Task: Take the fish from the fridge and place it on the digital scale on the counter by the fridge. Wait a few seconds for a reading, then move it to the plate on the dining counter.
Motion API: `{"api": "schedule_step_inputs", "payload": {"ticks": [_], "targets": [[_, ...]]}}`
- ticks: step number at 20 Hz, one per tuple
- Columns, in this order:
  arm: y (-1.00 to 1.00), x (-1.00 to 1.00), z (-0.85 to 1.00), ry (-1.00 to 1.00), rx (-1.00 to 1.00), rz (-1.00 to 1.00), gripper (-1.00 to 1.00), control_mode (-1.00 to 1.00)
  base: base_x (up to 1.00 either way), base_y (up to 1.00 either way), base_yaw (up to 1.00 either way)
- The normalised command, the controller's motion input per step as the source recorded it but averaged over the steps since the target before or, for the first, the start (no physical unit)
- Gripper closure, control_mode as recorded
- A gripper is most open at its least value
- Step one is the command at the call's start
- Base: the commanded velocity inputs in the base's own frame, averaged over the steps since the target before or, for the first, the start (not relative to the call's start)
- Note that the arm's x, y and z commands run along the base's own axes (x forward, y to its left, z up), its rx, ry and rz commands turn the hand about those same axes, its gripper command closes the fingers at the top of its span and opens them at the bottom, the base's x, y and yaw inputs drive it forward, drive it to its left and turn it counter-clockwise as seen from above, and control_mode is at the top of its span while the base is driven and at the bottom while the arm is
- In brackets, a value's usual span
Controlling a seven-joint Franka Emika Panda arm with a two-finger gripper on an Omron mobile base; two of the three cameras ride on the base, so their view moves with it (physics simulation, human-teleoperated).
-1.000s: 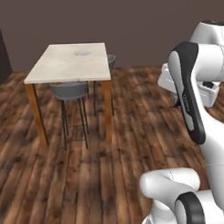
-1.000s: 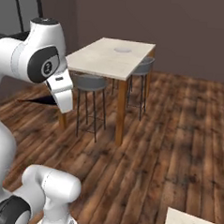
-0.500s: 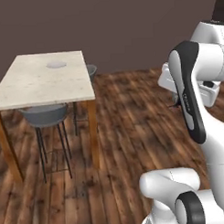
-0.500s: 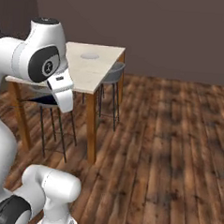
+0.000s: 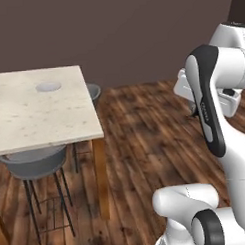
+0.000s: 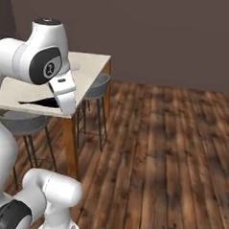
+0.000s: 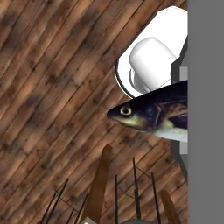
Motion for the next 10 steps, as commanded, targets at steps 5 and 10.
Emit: {"api": "schedule_step_inputs", "payload": {"ticks": [5,10], "targets": [[0.00,0.00,0.00,0.00,0.00,0.00,1.00,1.00,1.00,-0.08,0.00],[0.00,0.00,0.00,0.00,0.00,0.00,1.00,1.00,1.00,-0.22,0.12]]}}
